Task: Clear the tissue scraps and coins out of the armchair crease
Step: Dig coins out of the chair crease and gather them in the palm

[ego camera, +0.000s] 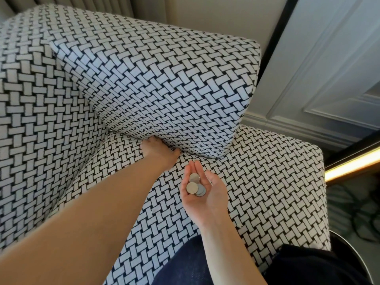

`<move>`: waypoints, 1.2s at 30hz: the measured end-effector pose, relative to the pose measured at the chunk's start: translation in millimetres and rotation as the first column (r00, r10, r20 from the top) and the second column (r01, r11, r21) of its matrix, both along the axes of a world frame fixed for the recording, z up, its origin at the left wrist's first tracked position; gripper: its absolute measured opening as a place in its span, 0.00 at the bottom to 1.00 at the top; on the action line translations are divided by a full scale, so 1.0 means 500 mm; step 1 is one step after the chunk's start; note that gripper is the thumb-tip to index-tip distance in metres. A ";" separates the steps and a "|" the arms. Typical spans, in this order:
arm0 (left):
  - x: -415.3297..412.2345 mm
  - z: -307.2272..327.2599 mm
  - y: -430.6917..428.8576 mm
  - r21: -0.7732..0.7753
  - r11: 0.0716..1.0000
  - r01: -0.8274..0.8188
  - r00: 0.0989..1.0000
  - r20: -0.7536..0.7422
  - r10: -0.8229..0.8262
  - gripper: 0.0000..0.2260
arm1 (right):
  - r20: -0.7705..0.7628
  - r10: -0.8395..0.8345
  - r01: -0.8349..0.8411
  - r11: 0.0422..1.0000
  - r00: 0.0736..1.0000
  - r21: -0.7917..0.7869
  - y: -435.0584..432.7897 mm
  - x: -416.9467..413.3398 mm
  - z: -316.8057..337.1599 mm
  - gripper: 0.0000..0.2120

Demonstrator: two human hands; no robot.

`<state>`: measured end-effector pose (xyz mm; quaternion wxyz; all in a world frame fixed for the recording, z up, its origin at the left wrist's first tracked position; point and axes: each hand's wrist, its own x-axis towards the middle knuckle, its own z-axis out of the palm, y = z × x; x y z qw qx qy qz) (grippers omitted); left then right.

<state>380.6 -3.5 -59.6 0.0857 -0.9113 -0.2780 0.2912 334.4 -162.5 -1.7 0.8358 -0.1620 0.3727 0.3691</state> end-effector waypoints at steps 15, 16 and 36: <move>-0.015 0.008 0.024 -0.037 0.997 0.071 0.995 0.073 -0.068 0.36 | -0.007 -0.007 0.007 1.000 1.000 0.006 0.000 0.000 -0.001 0.14; -0.013 0.008 0.025 -0.039 0.997 0.074 0.995 0.071 -0.071 0.37 | -0.005 -0.006 0.006 1.000 1.000 0.003 0.000 0.000 -0.002 0.14; -0.035 -0.028 0.061 -0.271 0.961 -0.056 0.954 0.269 0.131 0.37 | -0.024 0.001 -0.002 1.000 1.000 -0.021 0.003 0.003 -0.001 0.14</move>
